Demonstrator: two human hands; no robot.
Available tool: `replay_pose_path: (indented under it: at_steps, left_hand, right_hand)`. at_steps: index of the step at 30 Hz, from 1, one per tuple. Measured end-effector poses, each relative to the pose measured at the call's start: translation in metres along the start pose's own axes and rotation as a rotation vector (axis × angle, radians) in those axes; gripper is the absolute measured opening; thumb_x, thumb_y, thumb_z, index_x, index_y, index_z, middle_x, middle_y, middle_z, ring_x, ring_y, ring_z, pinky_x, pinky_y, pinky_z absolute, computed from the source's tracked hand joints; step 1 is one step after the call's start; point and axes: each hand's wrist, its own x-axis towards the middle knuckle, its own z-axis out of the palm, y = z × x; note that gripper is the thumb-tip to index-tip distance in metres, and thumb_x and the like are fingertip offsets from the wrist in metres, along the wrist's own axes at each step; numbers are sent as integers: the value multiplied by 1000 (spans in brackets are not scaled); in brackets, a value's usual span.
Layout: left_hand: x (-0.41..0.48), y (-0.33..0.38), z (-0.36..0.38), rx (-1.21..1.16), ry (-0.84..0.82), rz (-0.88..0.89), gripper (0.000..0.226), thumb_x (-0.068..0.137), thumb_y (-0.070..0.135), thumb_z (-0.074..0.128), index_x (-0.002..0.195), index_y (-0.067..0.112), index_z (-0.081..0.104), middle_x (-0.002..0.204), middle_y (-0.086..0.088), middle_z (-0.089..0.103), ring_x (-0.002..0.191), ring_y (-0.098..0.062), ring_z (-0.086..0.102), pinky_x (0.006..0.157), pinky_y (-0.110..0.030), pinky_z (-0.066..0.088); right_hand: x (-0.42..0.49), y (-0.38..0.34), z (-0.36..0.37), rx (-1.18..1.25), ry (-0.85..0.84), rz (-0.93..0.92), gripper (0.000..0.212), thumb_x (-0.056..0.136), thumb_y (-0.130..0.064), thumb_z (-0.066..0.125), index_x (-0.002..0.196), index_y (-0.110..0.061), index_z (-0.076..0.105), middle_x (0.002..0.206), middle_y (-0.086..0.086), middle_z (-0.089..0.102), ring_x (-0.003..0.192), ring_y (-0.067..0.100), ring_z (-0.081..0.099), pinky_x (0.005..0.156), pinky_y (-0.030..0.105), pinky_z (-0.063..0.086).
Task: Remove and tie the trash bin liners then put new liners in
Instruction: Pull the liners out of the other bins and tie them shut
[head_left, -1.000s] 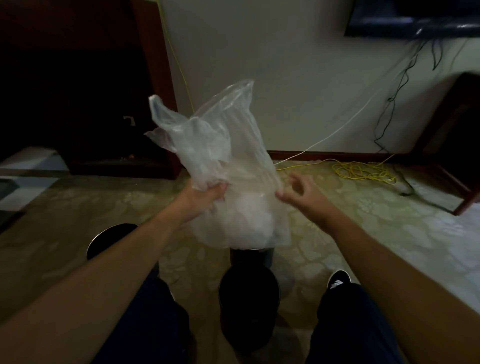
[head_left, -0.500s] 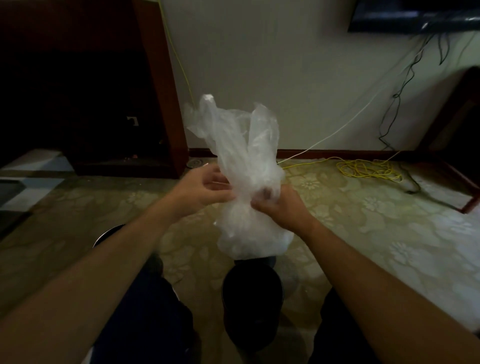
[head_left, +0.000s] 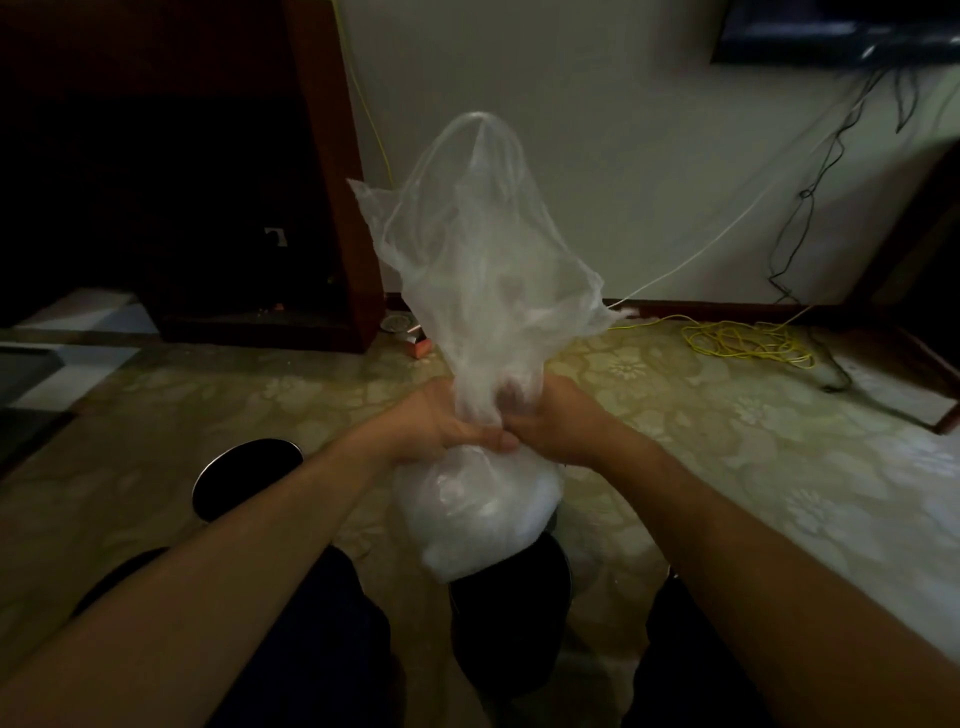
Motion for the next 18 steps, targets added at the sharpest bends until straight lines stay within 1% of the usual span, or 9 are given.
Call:
replay_pose_path:
  at_steps: [3, 5, 8, 10, 12, 13, 15, 16, 18]
  left_hand:
    - [-4, -4, -6, 8, -68, -38, 42, 74, 13, 88, 110, 24, 71, 100, 8, 75, 95, -3, 70, 83, -22, 56]
    - [-5, -6, -8, 42, -69, -73, 47, 75, 17, 87, 118, 21, 68, 109, 2, 73, 102, -11, 69, 92, -35, 56]
    - [-4, -7, -6, 125, -159, -74, 50, 74, 37, 80, 120, 22, 68, 119, -4, 69, 112, -21, 66, 100, -50, 52]
    - [-6, 8, 0, 194, -237, -99, 40, 85, 32, 73, 122, 18, 65, 123, -2, 65, 111, -11, 62, 99, -31, 52]
    - [-4, 11, 1, 300, -324, -140, 23, 95, 20, 67, 117, 16, 64, 111, 3, 63, 92, 0, 57, 80, -4, 45]
    - [-5, 13, 0, 361, -365, -135, 25, 95, 19, 66, 120, 13, 65, 105, 6, 62, 85, 0, 54, 74, -2, 44]
    - [-5, 16, -3, 380, -380, -152, 28, 90, 22, 73, 116, 14, 68, 97, 7, 65, 84, -4, 60, 80, -15, 53]
    - [-5, 17, -3, 389, -381, -138, 24, 86, 21, 75, 110, 17, 68, 94, 5, 68, 86, -8, 65, 83, -27, 57]
    - [-4, 15, -6, 517, -372, -92, 16, 84, 15, 74, 94, 24, 66, 86, 4, 69, 82, -13, 67, 74, -31, 57]
  right_hand:
    - [-9, -8, -27, -224, -123, 129, 44, 93, -63, 57, 103, -24, 75, 98, -3, 73, 88, 16, 67, 83, 36, 53]
    - [-14, -15, -45, -256, -367, 172, 52, 94, -66, 52, 88, -22, 78, 80, -5, 73, 71, 12, 68, 76, 33, 51]
    - [-22, -30, -50, 150, -546, -52, 16, 99, -24, 64, 109, -20, 76, 96, -5, 77, 95, 14, 72, 87, 34, 54]
    - [-25, -41, -44, 295, -465, -202, 38, 91, -5, 68, 127, -18, 68, 122, -1, 72, 118, 16, 65, 99, 34, 52]
    - [-23, -44, -39, 45, -345, -330, 64, 83, -22, 80, 141, -32, 56, 141, -12, 59, 135, 9, 51, 110, 34, 42]
    - [-22, -44, -38, -162, -323, -348, 81, 76, -41, 84, 147, -40, 45, 148, -16, 51, 142, 7, 40, 116, 37, 32]
    - [-21, -39, -37, -565, -346, -315, 110, 63, -69, 81, 154, -44, 24, 153, -14, 45, 146, 7, 32, 120, 46, 13]
    - [-19, -35, -34, -713, -352, -291, 112, 63, -74, 77, 154, -43, 21, 147, -12, 51, 140, 10, 40, 119, 49, 10]
    - [-18, -27, -26, -904, -324, -297, 87, 74, -73, 70, 146, -38, 35, 122, -6, 67, 117, 16, 59, 114, 48, 14]
